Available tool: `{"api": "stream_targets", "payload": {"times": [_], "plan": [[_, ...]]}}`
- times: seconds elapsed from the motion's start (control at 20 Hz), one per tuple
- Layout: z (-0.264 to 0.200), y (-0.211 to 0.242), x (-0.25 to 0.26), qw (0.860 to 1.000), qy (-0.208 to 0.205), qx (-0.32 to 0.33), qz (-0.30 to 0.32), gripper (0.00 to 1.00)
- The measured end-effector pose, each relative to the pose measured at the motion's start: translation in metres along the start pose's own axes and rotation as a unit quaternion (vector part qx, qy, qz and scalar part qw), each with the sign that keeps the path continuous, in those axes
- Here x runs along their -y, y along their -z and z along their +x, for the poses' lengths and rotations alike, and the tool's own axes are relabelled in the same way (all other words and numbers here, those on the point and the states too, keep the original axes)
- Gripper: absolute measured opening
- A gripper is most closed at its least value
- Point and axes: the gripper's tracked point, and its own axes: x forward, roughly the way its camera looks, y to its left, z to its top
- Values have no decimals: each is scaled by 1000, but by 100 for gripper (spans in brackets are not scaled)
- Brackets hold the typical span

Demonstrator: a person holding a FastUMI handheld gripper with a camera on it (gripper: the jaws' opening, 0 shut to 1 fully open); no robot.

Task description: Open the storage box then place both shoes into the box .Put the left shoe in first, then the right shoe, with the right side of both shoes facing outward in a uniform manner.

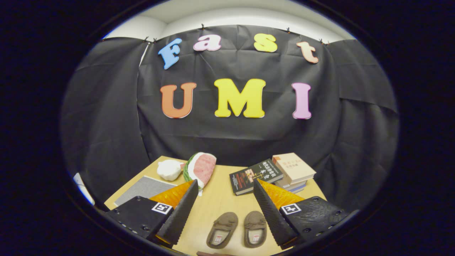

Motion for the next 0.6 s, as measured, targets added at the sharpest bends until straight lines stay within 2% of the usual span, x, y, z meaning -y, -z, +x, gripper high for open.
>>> {"api": "stream_targets", "payload": {"times": [0.15, 0.3, 0.45, 0.5, 0.6], "plan": [[32, 37, -33, 996, -46, -56, 42, 95], [63, 69, -64, 987, -90, -109, 75, 96], [87, 90, -93, 981, -130, -122, 71, 95], [95, 97, -102, 978, -150, -128, 68, 95], [104, 114, -128, 962, -210, -155, 83, 95]]}}
